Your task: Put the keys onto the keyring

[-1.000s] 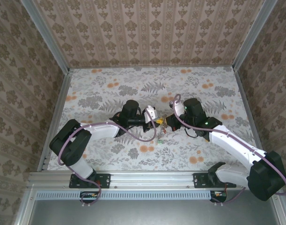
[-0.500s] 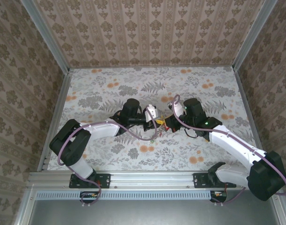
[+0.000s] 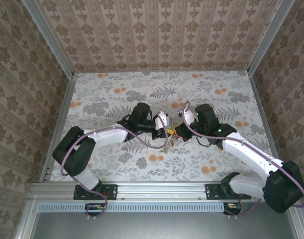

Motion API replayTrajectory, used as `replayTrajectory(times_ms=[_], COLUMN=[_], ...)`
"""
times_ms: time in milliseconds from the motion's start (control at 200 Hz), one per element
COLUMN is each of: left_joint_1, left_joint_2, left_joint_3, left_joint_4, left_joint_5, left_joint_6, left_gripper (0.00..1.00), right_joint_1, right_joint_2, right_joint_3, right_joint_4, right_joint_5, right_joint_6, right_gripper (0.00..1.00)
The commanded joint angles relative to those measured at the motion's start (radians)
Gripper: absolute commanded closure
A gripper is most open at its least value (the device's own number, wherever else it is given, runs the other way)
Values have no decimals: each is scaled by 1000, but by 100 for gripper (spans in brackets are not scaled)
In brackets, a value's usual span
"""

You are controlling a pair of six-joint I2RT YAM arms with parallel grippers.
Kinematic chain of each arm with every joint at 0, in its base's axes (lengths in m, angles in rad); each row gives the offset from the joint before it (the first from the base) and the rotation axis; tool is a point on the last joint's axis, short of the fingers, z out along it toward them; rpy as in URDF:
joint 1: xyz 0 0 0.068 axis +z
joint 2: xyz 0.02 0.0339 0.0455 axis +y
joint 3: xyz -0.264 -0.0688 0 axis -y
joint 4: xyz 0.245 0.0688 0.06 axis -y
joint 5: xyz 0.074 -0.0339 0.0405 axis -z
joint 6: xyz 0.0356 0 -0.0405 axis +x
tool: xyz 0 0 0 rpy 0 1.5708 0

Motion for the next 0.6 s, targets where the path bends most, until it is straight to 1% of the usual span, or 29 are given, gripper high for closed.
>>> replayTrajectory(times_ms=[0, 80, 155, 300, 395, 485, 540, 595], left_joint_1=[-4, -5, -5, -3, -2, -2, 0, -1], left_joint_2=[3, 0, -3, -9, -15, -24, -28, -29], left_joint_3=[34, 36, 36, 29, 18, 2, -8, -12], left_joint_4=[-60, -64, -65, -57, -43, -14, 2, 11], left_joint_5=[48, 51, 50, 28, 11, -7, -12, -13], left_joint_6=[38, 43, 47, 46, 44, 39, 35, 30], left_gripper=[70, 75, 86, 100, 100, 100, 100, 100], right_joint_1=[-1, -1, -1, -1, -2, -2, -4, -5], right_joint_2=[-15, -17, -19, -39, -60, -71, -66, -57], right_joint_3=[40, 39, 40, 22, 7, -7, -18, -26], right_joint_4=[2, 0, -4, -12, -22, -41, -51, -55], right_joint_5=[-34, -32, -29, 16, 61, 138, 180, 198], right_joint_6=[-20, -21, -21, -14, -2, 22, 36, 51], right_gripper=[100, 100, 100, 100, 100, 100, 100, 100])
